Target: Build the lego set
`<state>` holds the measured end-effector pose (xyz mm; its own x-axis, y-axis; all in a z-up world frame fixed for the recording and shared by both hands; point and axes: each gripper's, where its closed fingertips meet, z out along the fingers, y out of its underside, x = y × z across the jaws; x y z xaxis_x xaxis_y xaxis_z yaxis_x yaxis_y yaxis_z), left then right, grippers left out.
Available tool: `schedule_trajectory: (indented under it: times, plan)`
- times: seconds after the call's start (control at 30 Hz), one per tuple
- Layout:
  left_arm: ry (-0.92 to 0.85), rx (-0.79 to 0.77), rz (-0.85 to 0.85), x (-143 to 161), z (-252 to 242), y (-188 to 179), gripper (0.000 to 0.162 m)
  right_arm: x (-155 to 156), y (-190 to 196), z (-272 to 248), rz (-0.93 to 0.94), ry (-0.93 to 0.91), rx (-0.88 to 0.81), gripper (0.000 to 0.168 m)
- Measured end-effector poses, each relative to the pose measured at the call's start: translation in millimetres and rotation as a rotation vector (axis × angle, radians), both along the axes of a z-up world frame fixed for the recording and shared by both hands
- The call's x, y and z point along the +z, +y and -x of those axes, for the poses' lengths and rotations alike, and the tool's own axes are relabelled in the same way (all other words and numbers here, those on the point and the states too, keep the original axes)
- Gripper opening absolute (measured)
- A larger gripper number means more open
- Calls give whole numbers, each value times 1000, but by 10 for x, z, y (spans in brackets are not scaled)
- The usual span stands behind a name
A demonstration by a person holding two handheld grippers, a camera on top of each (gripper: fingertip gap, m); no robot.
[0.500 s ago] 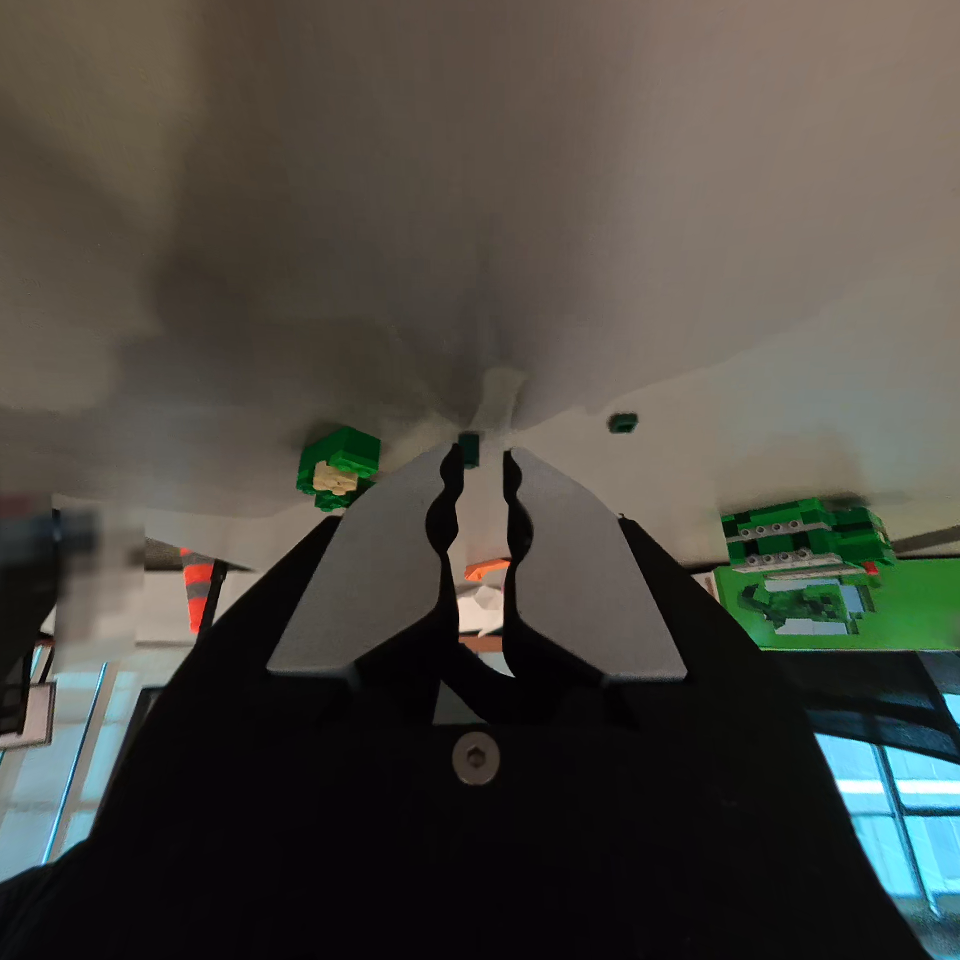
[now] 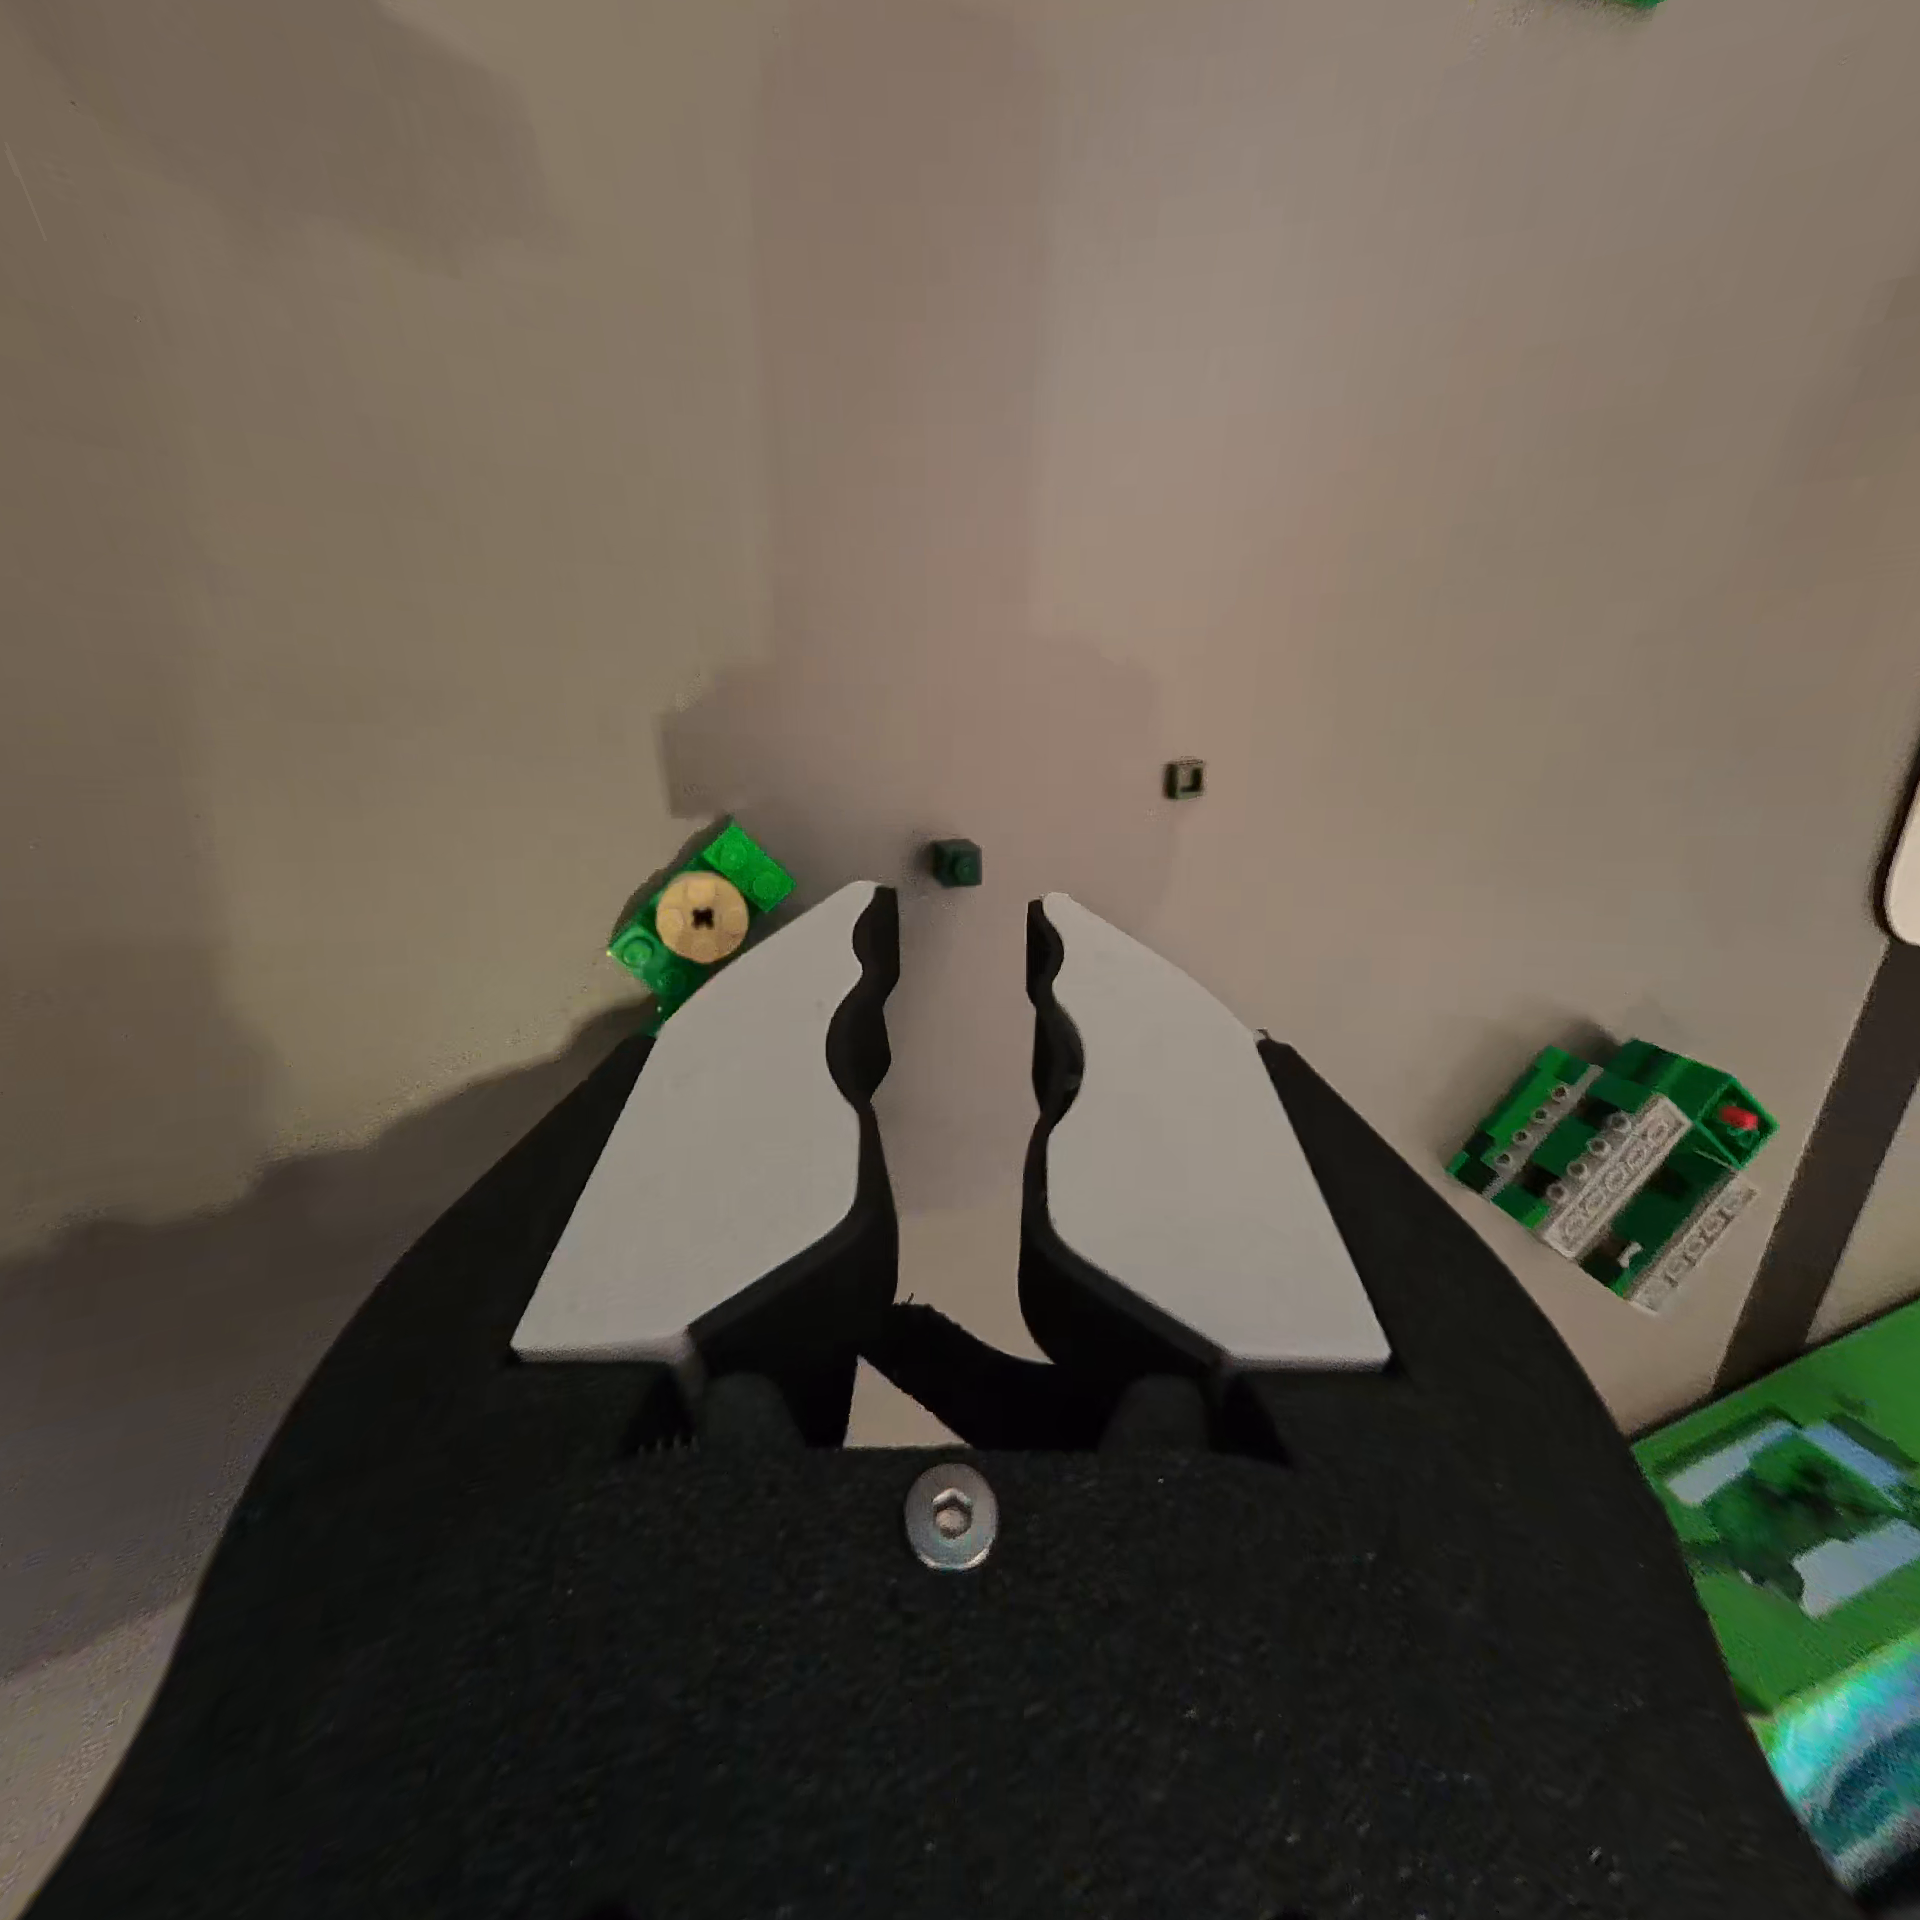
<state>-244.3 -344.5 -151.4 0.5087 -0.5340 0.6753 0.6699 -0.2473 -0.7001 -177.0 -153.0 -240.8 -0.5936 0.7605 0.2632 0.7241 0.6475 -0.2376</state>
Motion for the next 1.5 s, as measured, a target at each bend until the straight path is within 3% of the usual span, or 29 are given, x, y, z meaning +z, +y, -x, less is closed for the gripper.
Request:
schedule_trajectory:
  times: [0.07,0.17,0.4,0.47,0.6,0.8,1.0,1.5]
  plan:
    - [-10,-149,143,-235,-225,36,19,-75,15,-29,14,21,24,20]
    - [13,-225,245,-395,-386,72,18,-160,27,-21,82,22,7,19]
    - [24,-234,294,-479,-414,97,18,-251,64,30,149,2,-6,17]
    - [20,-234,297,-483,-412,100,18,-261,48,40,177,-2,-17,8]
    - [-1,-199,312,-497,-356,133,18,-112,-30,144,229,72,-54,8]
    - [-57,-129,340,-520,-231,194,18,512,-796,533,225,324,54,8]
    - [-76,-121,313,-478,-204,186,18,632,-1459,655,198,330,180,7]
    - [-67,-130,312,-479,-222,182,19,551,-1606,648,188,224,214,7]
